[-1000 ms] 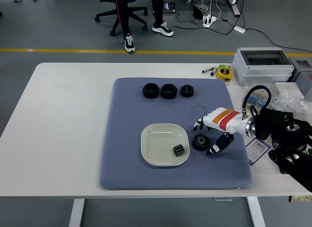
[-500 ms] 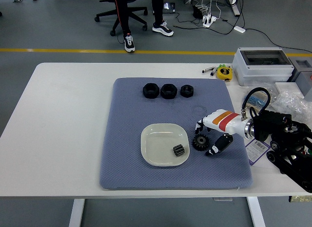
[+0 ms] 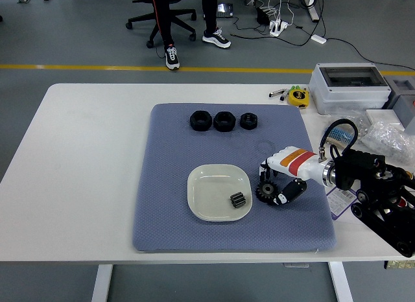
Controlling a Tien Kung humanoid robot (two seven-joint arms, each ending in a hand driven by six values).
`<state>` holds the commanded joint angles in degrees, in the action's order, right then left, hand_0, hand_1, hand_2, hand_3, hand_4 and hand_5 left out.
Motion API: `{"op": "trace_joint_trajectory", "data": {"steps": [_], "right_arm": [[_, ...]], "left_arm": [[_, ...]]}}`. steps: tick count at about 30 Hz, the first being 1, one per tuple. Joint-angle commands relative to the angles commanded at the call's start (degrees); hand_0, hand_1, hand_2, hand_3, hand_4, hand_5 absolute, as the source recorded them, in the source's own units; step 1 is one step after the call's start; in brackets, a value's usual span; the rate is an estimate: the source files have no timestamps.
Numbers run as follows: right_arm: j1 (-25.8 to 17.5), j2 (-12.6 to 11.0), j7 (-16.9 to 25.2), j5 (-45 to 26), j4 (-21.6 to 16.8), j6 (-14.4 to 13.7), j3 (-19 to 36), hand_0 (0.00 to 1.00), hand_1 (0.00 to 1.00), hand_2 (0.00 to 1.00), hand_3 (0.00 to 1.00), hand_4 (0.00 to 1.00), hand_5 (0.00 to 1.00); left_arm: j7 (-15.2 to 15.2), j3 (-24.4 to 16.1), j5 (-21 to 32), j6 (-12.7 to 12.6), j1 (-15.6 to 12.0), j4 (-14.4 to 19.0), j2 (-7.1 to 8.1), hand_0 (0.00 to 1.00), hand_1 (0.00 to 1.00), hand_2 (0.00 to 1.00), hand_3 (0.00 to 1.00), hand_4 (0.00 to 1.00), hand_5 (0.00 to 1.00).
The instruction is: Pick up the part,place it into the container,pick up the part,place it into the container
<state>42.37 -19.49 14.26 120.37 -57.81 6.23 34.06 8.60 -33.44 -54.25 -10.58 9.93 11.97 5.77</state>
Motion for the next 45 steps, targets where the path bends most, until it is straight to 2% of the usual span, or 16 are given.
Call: {"op": "trace_joint_trajectory", "data": {"steps": [5, 6, 11, 12, 23, 28, 45], "right_arm": [[-0.21, -0.09, 0.29, -0.51, 0.23, -0.88, -0.15, 0.385, 0.459, 0.526, 0.506, 0.792, 0.312], [-0.21, -0.11, 0.34, -0.65, 0.23, -1.08, -0.12, 0.343, 0.425, 0.483, 0.48, 0.754, 0.329], [-0.29, -0.32, 0.6, -1.21, 0.25, -1.99, 0.36, 0.343, 0.425, 0.483, 0.48, 0.754, 0.329], [-0.33, -0.43, 0.64, -1.33, 0.2, -2.09, 0.57, 0.322, 0.403, 0.457, 0.463, 0.73, 0.351], [-0.17, -1.26, 1.08, -2.2, -0.71, -2.34, 2.61, 0.299, 0.392, 0.449, 0.459, 0.743, 0.366], [-0.23, -1.48, 1.18, -2.66, -1.06, -2.22, 3.29, 0.296, 0.386, 0.446, 0.461, 0.745, 0.341], [0.31, -0.95, 0.88, -5.1, -5.84, -1.22, 5.16, 0.297, 0.386, 0.447, 0.465, 0.722, 0.334]], "left_arm": [[-0.02, 0.09, 0.12, 0.06, -0.03, 0.04, -0.03, 0.724, 0.68, 0.628, 0.56, 0.634, 0.578], [0.0, 0.06, 0.08, 0.06, -0.04, 0.04, -0.04, 0.723, 0.677, 0.628, 0.56, 0.634, 0.579], [-0.03, 0.12, 0.07, 0.09, 0.02, 0.06, -0.04, 0.723, 0.677, 0.628, 0.56, 0.634, 0.579], [-0.04, 0.16, 0.11, 0.09, 0.06, 0.06, -0.02, 0.723, 0.677, 0.628, 0.559, 0.633, 0.578], [-0.24, 0.71, 0.91, 0.04, 0.39, 0.09, 0.12, 0.72, 0.677, 0.628, 0.559, 0.633, 0.579], [-0.22, 0.73, 0.94, 0.03, 0.42, 0.08, 0.14, 0.719, 0.677, 0.629, 0.56, 0.633, 0.579], [-0.22, 0.79, 1.13, 0.07, 0.39, 0.06, 0.42, 0.718, 0.671, 0.63, 0.559, 0.632, 0.579]]}}
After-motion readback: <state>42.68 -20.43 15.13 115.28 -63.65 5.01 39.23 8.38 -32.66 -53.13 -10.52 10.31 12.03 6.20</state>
